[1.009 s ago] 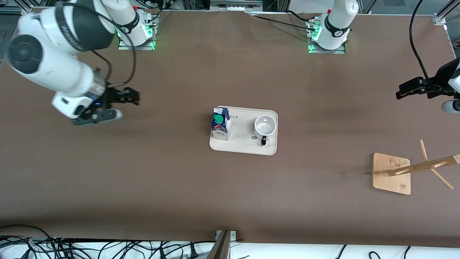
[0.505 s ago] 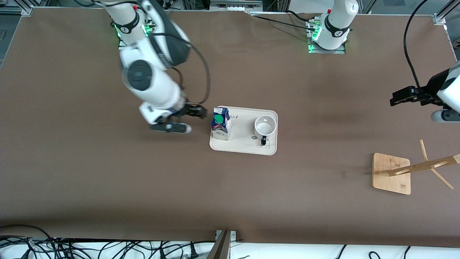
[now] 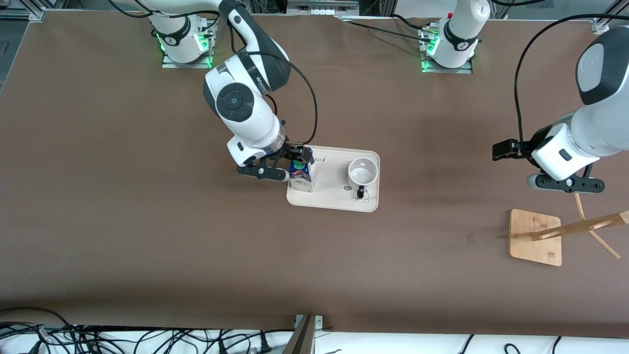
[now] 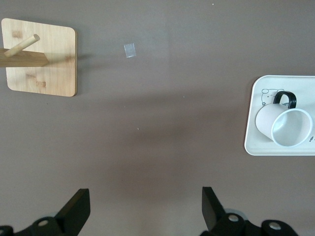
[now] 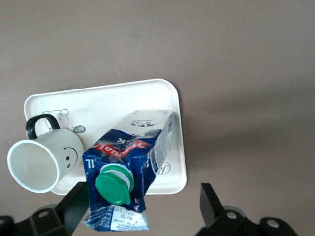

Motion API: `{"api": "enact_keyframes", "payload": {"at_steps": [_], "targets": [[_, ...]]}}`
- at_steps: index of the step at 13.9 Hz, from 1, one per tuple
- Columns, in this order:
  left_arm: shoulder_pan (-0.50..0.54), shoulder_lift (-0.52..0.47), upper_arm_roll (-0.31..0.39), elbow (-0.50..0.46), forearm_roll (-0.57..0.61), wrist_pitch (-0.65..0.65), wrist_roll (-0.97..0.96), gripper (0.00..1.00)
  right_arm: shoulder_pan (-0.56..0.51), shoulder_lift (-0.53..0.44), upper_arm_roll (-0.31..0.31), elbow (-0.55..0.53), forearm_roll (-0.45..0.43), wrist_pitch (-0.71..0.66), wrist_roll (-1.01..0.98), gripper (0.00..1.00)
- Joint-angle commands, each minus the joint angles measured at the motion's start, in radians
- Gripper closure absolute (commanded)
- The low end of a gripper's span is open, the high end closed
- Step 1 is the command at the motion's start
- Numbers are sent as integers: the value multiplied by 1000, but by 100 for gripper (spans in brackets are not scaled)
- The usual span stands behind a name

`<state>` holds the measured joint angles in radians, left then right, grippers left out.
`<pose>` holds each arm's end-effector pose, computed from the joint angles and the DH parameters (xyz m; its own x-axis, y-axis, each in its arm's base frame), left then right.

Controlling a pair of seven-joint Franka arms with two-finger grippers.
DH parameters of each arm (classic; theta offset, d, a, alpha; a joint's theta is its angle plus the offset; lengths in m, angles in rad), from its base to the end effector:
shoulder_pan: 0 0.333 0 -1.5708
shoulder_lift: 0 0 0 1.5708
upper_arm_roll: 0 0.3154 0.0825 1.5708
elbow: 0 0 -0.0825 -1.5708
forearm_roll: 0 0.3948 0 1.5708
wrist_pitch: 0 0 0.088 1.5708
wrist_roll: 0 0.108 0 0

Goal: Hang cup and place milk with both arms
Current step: 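Reach the right gripper to the blue milk carton on the tray, then close the right gripper on the milk carton while the left gripper approaches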

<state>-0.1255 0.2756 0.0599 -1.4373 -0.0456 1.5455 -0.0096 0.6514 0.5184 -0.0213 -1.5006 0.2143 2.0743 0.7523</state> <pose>0.6344 -0.0512 0.5190 0.9845 -0.0557 -0.1664 -0.0519 -0.9983 0.0272 0.5688 0.4315 0.3674 0.9740 -0.2077 -0.0900 -0.2202 -0.9615 -0.1642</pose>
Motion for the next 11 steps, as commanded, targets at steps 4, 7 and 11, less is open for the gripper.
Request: {"api": "enact_keyframes", "payload": {"at_steps": [4,7,11], "targets": [[0,37,1,6,17,1,8,0,50,52,-3,25,22,66,51,0],[1,54,1,8,18,2,8,0,70,68,-5,20,13,105,53,2],[10,60,3,8,20,4,13,0,82,78,-8,5,-30,98,42,49]]}}
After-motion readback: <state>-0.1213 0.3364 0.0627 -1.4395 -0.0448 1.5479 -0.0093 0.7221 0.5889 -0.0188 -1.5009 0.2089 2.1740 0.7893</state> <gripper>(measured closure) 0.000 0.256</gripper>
